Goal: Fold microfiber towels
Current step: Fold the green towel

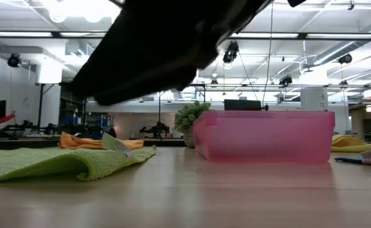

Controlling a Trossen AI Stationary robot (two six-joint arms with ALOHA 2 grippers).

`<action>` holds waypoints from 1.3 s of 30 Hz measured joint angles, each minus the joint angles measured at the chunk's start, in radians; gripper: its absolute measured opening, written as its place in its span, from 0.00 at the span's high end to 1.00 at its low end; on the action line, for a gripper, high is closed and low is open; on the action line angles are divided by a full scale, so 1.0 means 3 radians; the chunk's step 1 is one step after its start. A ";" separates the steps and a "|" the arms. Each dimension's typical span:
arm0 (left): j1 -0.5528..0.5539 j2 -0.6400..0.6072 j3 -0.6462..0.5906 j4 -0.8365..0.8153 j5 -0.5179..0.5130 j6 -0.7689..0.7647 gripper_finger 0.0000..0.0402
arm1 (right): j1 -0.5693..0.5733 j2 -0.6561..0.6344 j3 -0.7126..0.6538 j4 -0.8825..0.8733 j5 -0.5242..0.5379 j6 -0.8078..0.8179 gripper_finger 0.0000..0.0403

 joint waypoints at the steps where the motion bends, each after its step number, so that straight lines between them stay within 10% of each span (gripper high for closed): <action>1: -0.0017 0.0036 -0.0019 0.0017 -0.0005 -0.0024 0.63 | 0.0006 0.0063 0.0077 -0.0024 0.0060 0.0006 0.54; 20: -0.0116 0.0809 -0.0102 -0.0053 0.0070 0.0037 0.55 | 0.0028 0.0920 0.1337 -0.1504 0.0697 0.0185 0.64; 32: -0.0113 0.0952 -0.0132 -0.0151 0.0032 0.0047 0.88 | 0.0064 0.0921 0.1455 -0.1735 0.0664 -0.0013 0.96; 39: -0.0105 0.0685 0.0041 -0.0269 0.0069 0.0314 1.00 | 0.0056 0.0773 0.1445 -0.2026 0.0667 -0.0212 0.98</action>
